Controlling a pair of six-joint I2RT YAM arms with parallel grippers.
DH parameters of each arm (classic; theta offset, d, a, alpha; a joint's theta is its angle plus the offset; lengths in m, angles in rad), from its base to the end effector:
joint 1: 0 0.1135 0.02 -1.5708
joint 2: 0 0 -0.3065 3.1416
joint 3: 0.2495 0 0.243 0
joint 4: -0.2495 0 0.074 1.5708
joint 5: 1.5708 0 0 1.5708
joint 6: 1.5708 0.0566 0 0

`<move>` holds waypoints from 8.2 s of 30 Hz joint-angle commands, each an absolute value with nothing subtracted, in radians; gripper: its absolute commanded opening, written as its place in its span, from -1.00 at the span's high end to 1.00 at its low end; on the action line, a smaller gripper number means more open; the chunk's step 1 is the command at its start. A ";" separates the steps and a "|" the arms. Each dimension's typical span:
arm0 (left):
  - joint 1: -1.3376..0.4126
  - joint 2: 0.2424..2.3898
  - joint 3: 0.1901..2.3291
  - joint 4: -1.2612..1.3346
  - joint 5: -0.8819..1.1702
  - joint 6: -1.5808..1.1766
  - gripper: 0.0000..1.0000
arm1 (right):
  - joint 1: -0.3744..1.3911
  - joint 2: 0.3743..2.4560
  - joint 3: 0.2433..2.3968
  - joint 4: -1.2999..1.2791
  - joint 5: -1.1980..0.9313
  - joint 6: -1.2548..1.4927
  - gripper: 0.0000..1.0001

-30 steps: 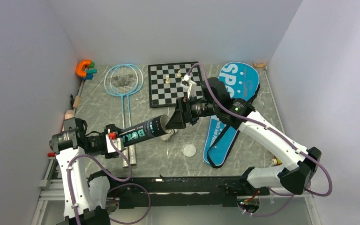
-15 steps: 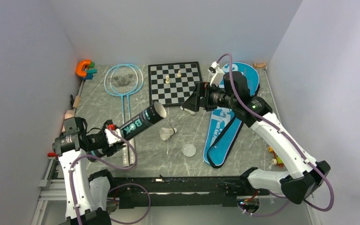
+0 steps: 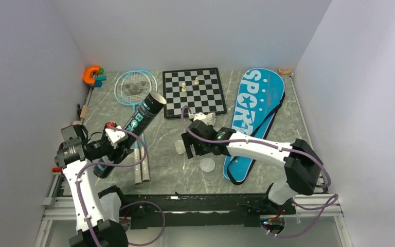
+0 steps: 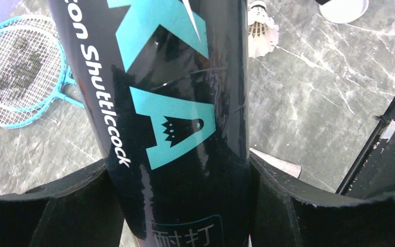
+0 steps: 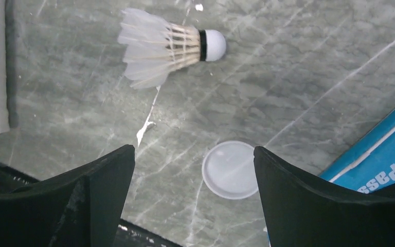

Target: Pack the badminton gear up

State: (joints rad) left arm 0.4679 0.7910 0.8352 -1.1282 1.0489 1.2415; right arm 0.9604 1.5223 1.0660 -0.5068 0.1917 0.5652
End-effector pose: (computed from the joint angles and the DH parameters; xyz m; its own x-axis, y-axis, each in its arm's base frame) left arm 0.0979 -0.0055 0.3114 -0.1254 0.4652 -0.8763 0.7908 0.5802 0.1949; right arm 0.1905 0.2535 0.2634 -0.7948 -0.2190 -0.5660 -0.3746 0.9108 0.1737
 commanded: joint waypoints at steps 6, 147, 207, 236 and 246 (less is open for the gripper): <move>0.508 0.809 0.842 -1.073 1.107 1.201 0.45 | 1.127 1.695 1.233 -0.441 0.569 0.591 -0.74; 0.463 0.779 0.854 -1.466 1.130 1.801 0.52 | 0.306 1.401 1.108 -0.299 -0.316 0.538 -0.66; 0.395 0.874 0.755 -1.411 0.944 1.892 0.85 | 0.830 1.118 1.111 -0.323 -0.340 0.702 1.00; 0.386 0.858 0.783 -1.493 1.000 1.941 0.90 | 0.810 1.039 1.028 -0.061 -0.502 0.869 -0.49; 0.386 0.847 0.806 -1.513 1.015 1.931 0.90 | 0.724 0.965 1.018 -0.329 -0.401 0.727 -0.44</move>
State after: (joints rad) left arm 0.3882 0.8604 0.7540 -1.4734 0.9344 1.9038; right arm 0.7353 0.9722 1.0126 -0.2001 -0.4637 0.8043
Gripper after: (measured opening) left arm 0.719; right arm 0.727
